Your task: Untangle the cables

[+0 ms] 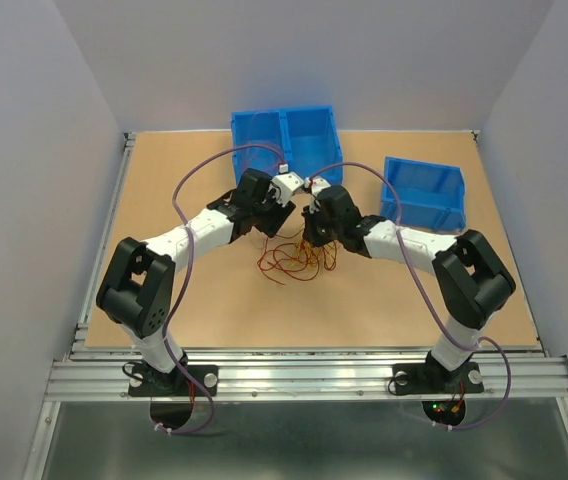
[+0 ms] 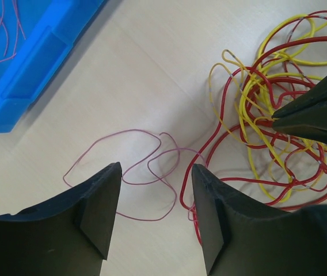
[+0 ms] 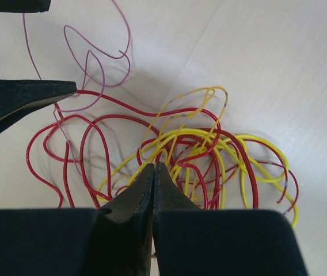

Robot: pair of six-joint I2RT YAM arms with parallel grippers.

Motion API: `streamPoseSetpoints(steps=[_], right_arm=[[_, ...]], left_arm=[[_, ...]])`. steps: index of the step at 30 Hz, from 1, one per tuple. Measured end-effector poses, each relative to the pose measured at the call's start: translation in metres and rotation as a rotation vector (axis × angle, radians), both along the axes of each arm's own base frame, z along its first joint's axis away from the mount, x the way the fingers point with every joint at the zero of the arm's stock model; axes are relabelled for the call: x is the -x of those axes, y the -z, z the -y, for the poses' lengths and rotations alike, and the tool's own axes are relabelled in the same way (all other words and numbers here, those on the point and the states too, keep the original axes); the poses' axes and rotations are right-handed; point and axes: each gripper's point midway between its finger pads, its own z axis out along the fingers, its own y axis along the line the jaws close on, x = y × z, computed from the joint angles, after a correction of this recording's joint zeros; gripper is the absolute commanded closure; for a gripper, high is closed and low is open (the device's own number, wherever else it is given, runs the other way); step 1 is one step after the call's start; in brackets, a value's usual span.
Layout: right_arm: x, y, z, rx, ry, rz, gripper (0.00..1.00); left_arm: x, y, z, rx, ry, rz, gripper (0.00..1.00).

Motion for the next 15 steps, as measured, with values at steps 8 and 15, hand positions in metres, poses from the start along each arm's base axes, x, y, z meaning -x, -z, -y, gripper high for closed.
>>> streamPoseSetpoints(steps=[8,15], right_arm=[[0.007,-0.015,0.010,0.006,0.019,0.013,0.99],[0.005,-0.015,0.014,0.007,0.043,0.013,0.99]], left_arm=[[0.006,-0.011,0.016,0.034,0.052,0.022,0.44],[0.011,0.000,0.016,-0.002,0.053,0.001,0.44]])
